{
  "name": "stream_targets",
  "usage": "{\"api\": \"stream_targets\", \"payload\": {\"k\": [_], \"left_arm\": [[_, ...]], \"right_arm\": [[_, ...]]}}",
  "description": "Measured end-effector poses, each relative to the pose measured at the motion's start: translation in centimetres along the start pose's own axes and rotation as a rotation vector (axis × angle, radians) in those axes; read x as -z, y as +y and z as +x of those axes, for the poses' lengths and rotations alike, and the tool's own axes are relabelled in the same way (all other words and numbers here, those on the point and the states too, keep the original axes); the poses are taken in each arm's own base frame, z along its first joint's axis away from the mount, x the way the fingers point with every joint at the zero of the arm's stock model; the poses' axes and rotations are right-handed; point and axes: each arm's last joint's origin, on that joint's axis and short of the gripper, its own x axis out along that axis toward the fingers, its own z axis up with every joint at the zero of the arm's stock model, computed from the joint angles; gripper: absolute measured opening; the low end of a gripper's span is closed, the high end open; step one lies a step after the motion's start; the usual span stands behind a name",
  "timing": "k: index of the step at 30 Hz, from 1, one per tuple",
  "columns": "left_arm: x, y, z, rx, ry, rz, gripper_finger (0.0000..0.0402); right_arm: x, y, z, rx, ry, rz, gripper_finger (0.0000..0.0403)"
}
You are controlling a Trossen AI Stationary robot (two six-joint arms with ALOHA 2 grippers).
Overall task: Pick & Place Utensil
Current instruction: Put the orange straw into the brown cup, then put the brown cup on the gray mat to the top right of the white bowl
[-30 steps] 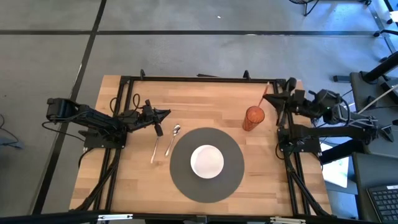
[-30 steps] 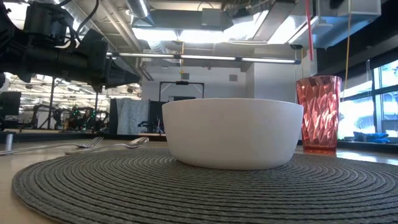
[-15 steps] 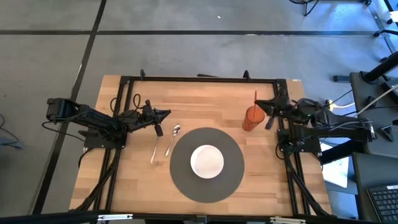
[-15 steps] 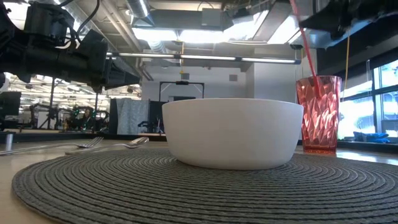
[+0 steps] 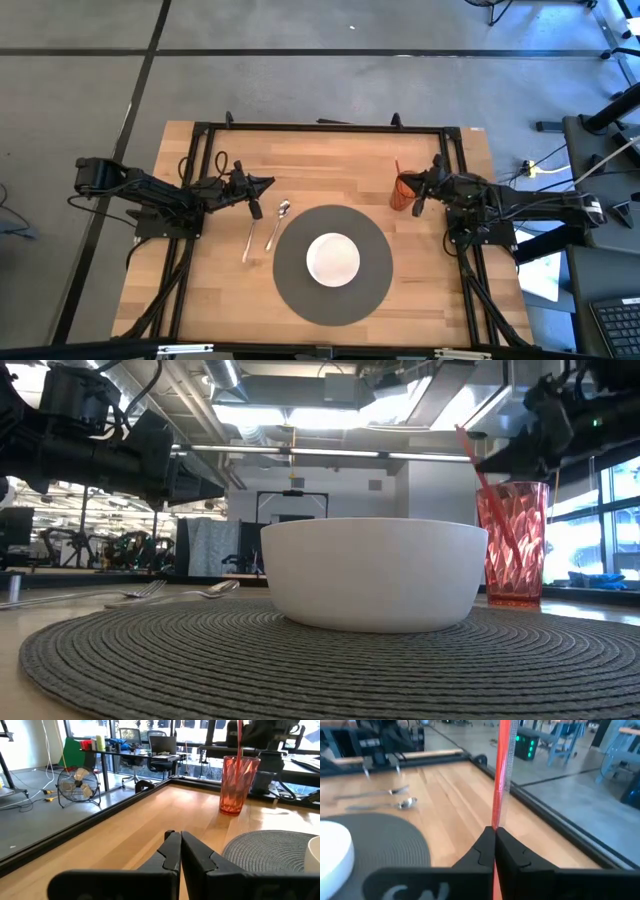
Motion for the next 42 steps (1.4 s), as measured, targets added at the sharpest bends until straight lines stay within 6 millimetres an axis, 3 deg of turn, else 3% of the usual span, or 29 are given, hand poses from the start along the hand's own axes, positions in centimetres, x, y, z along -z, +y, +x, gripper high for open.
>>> {"api": "stream_targets", "payload": {"k": [9,17,25,30,35,39,42], "left_arm": [[0.0,0.0,0.0,-0.01,-0.001,0.0,0.0006],[0.0,0.0,0.0,-0.01,0.0,0.0,0.0006],[0.0,0.0,0.0,-0.011,0.001,0.0,0.0006],[0.0,0.0,0.0,-0.011,0.002,0.001,0.0006],[0.2,0.1,0.0,-0.013,0.02,0.007,0.0006],[0.2,0.1,0.0,-0.013,0.023,0.007,0.0006],[0.2,0.1,0.0,-0.013,0.023,0.007,0.0006]], "right_arm": [[-0.2,-0.1,-0.1,0.02,-0.041,-0.002,0.0034],[0.1,-0.1,-0.1,0.011,-0.006,0.006,0.01],[-1.1,0.0,-0.5,-0.035,-0.028,-0.066,0.0155],[-3.5,0.4,-1.4,-0.09,-0.087,-0.162,0.0172],[-7.7,0.7,-2.9,-0.154,-0.034,-0.188,0.0174],[-10.1,1.4,-3.4,-0.207,0.138,-0.195,0.0175],[-10.6,2.1,-3.2,-0.229,0.379,-0.267,0.0175]]}}
